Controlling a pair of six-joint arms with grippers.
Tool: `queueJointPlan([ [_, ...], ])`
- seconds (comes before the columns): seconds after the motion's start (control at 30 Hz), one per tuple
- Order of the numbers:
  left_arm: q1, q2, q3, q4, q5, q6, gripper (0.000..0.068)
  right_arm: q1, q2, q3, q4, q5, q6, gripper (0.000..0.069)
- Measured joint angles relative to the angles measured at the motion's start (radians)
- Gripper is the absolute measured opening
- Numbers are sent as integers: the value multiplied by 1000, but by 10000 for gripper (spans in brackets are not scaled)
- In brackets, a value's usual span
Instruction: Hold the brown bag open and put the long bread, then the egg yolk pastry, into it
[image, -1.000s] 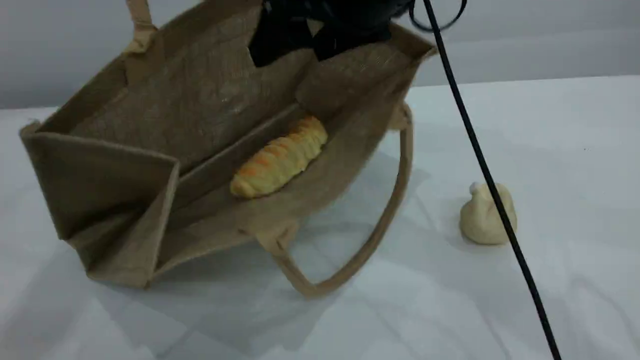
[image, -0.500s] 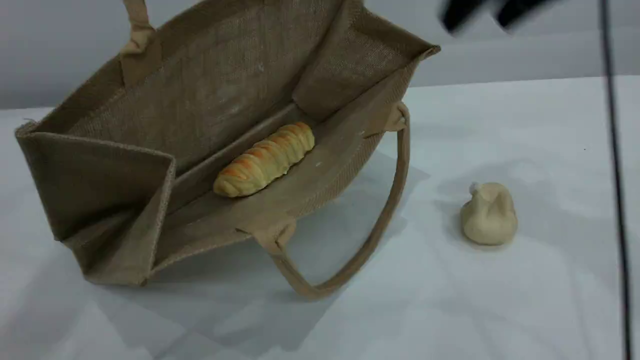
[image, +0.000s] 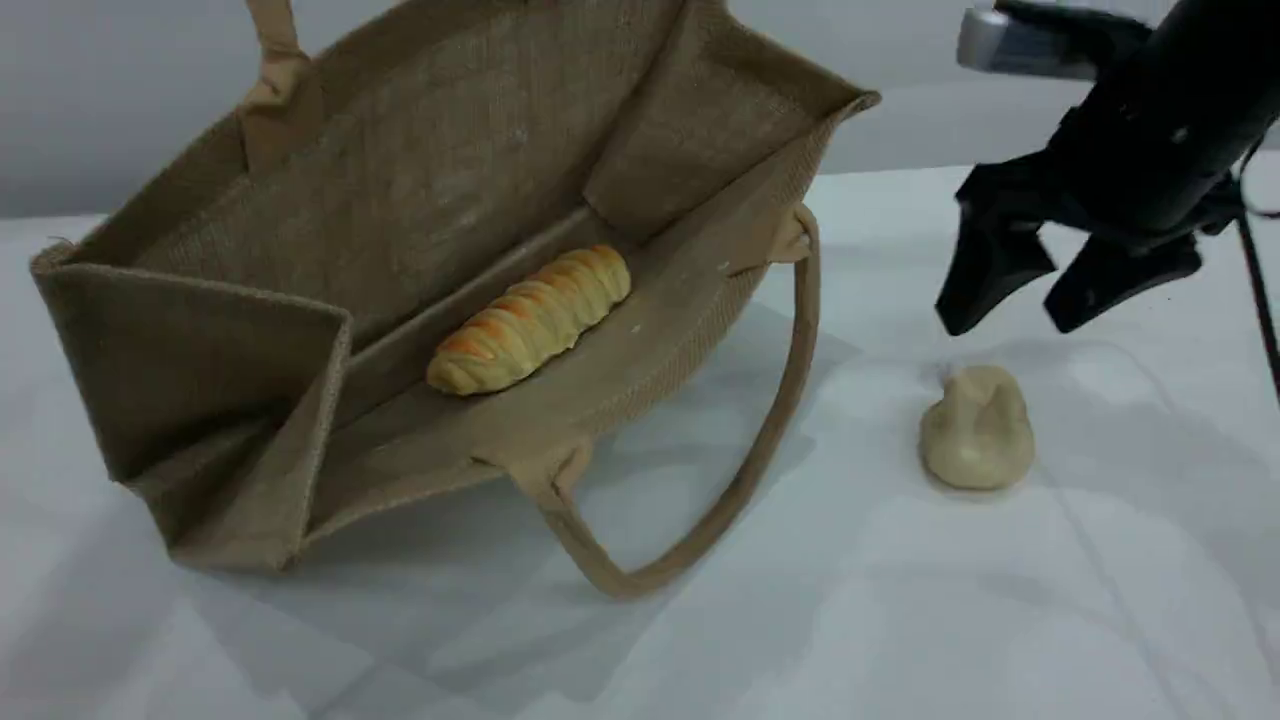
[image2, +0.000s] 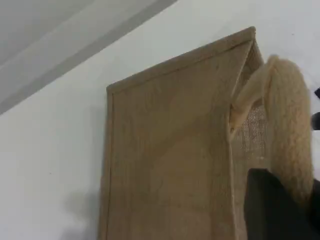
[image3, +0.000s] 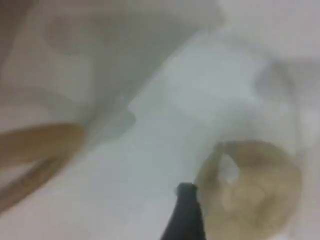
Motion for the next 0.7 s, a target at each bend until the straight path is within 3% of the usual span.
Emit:
queueJointPlan([
  [0.57,0,0,0,0,-1,-3,87,0,156,-2,43,-53,-53,554],
  [0.7,0,0,0,-1,-1,-3,87,0,164,-2,42,-40,-57,512],
])
